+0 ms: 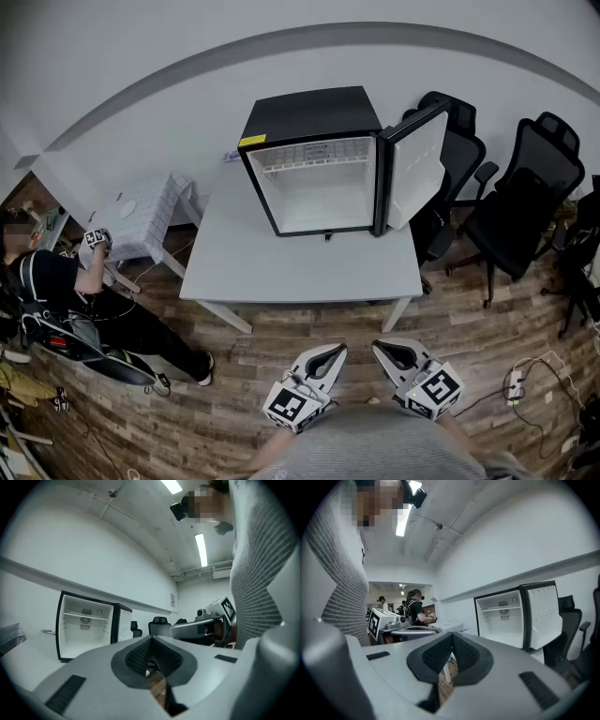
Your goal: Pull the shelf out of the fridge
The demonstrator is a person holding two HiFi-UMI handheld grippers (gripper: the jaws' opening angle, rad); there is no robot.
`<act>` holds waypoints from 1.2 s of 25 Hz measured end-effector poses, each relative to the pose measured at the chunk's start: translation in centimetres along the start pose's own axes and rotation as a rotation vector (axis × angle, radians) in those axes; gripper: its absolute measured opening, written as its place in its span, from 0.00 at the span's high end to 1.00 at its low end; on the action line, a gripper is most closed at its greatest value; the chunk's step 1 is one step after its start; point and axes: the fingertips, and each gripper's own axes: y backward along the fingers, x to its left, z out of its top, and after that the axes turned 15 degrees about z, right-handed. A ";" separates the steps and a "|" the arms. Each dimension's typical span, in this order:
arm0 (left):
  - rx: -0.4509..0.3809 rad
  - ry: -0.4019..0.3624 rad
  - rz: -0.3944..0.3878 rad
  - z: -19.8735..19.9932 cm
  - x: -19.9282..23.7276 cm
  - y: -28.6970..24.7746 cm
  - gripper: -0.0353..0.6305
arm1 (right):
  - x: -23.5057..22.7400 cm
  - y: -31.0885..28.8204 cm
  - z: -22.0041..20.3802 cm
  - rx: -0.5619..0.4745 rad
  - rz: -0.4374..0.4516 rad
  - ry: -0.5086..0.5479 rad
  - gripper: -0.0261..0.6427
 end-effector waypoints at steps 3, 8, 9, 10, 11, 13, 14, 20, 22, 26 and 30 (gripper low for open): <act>0.006 -0.004 -0.012 0.3 -0.5 -0.4 0.93 | 0.9 0.0 -0.1 0.020 0.020 0.000 0.94; 0.010 -0.001 -0.015 0.2 -0.3 -0.8 0.93 | 0.3 -0.1 0.1 0.013 0.003 0.002 0.94; 0.013 -0.002 -0.012 0.1 -0.1 -0.9 0.93 | 0.4 -0.2 0.1 0.013 0.015 0.009 0.94; 0.017 -0.003 -0.010 0.0 0.0 -0.9 0.93 | 0.5 -0.3 0.1 0.017 0.028 0.017 0.94; 0.021 -0.004 -0.007 -0.1 0.1 -0.9 0.93 | 0.6 -0.4 0.1 0.020 0.034 0.020 0.94; 0.024 -0.003 -0.004 -0.2 0.2 -0.8 0.93 | 0.8 -0.5 0.2 0.024 0.045 0.029 0.94; 0.024 -0.002 -0.002 -0.2 0.2 -0.8 0.93 | 1.0 -0.6 0.3 0.024 0.055 0.042 0.94; 0.006 -0.015 -0.013 0.4 -0.2 -1.0 0.93 | 2.0 -1.3 0.9 -0.006 0.118 0.068 0.94; 0.022 -0.014 -0.008 0.0 -0.3 -0.9 0.93 | 2.1 -1.3 0.7 -0.002 0.123 0.068 0.94; 0.034 0.001 0.007 -0.5 -0.2 -0.9 0.93 | 2.2 -1.0 0.3 0.013 0.127 0.057 0.94; 0.033 0.003 0.012 -0.7 -0.6 -1.2 0.93 | 1.9 -0.5 0.2 0.011 0.128 0.049 0.94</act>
